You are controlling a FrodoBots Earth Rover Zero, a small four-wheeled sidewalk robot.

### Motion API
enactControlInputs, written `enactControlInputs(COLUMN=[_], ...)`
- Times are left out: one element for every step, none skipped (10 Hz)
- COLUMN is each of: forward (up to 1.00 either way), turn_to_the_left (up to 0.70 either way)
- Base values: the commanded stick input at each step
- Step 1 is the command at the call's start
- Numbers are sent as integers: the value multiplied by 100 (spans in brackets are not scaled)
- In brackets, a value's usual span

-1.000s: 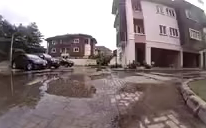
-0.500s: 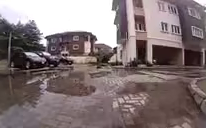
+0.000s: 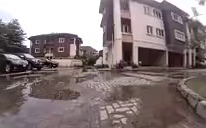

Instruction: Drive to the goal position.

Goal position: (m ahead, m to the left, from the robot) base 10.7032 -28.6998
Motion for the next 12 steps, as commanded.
enactControlInputs(forward=[50,50,50,50,50,50,50,50,50,50,50,50], turn_to_the_left=[-2,-20,-47,-21,0,0,0,0,0,-16,-49,-50])
